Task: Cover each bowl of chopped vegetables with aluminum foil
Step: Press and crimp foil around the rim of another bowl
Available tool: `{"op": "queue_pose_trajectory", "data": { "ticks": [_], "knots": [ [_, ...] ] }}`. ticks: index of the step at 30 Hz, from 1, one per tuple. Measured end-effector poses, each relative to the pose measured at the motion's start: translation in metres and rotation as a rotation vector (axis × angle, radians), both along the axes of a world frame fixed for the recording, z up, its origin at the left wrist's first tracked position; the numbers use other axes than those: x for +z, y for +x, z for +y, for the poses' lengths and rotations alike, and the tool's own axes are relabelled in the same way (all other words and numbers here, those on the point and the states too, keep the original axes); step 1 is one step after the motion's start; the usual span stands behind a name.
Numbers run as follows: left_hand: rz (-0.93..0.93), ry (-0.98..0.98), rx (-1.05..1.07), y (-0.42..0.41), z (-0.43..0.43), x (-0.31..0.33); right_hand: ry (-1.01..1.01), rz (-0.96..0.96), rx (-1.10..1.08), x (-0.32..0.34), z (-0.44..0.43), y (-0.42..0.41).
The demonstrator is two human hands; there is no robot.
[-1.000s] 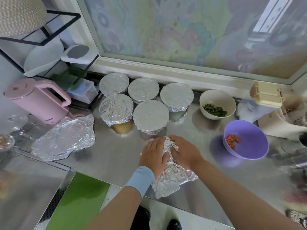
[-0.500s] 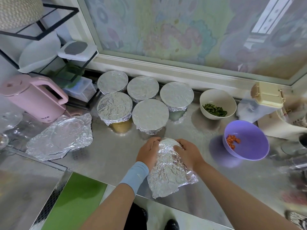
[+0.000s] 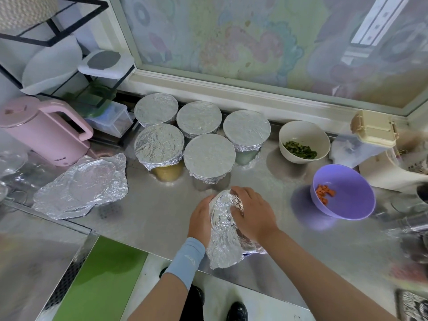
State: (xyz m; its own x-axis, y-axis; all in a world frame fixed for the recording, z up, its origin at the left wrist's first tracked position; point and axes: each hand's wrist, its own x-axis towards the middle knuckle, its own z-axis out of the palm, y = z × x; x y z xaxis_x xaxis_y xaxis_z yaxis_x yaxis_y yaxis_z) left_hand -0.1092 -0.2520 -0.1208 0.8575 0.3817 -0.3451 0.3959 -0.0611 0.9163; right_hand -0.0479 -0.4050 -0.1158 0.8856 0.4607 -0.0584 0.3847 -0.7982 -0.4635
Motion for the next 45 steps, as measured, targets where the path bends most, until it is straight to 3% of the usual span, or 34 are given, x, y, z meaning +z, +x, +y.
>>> {"op": "queue_pose_trajectory", "data": {
  "ticks": [7, 10, 13, 16, 22, 24, 26, 28, 30, 33, 38, 42, 45],
  "knots": [
    [0.082, -0.064, -0.031, 0.002, 0.01, 0.01, -0.009, 0.046, -0.025, -0.002, -0.001, 0.001],
    [0.123, -0.064, 0.086, -0.009, 0.016, 0.007, 0.013, -0.103, -0.028, 0.002, -0.01, -0.008],
    [0.242, 0.078, 0.082, -0.03, 0.019, 0.009, 0.069, -0.254, 0.137, 0.009, -0.019, -0.025],
    [0.268, 0.104, 0.063, -0.044, 0.016, 0.011, 0.047, -0.258, 0.332, 0.009, -0.028, -0.045],
    [0.14, 0.23, 0.084, -0.064, 0.007, 0.021, 0.085, -0.292, 0.44, 0.003, -0.034, -0.064],
    [0.107, 0.392, 0.023, -0.073, 0.008, 0.018, 0.121, -0.313, 0.454, -0.002, -0.035, -0.068],
    [-0.074, 0.694, -0.141, -0.08, 0.013, 0.018, 0.157, -0.345, 0.453, -0.006, -0.036, -0.072],
    [-0.282, 0.857, -0.421, -0.085, 0.02, 0.017, 0.187, -0.381, 0.45, -0.006, -0.037, -0.076],
    [-0.321, 0.956, -0.686, -0.086, 0.024, 0.021, 0.22, -0.409, 0.439, -0.006, -0.038, -0.08],
    [-0.34, 1.073, -0.824, -0.083, 0.027, 0.019, 0.253, -0.41, 0.422, -0.005, -0.038, -0.085],
    [-0.344, 1.059, -0.888, -0.081, 0.029, 0.01, 0.298, -0.365, 0.405, -0.005, -0.041, -0.088],
    [-0.589, 1.146, -0.816, -0.082, 0.032, -0.005, 0.042, -0.407, 0.3, -0.014, -0.05, -0.084],
    [-0.673, 1.163, -0.768, -0.085, 0.029, -0.01, -0.085, -0.432, 0.356, -0.024, -0.056, -0.081]
  ]
}}
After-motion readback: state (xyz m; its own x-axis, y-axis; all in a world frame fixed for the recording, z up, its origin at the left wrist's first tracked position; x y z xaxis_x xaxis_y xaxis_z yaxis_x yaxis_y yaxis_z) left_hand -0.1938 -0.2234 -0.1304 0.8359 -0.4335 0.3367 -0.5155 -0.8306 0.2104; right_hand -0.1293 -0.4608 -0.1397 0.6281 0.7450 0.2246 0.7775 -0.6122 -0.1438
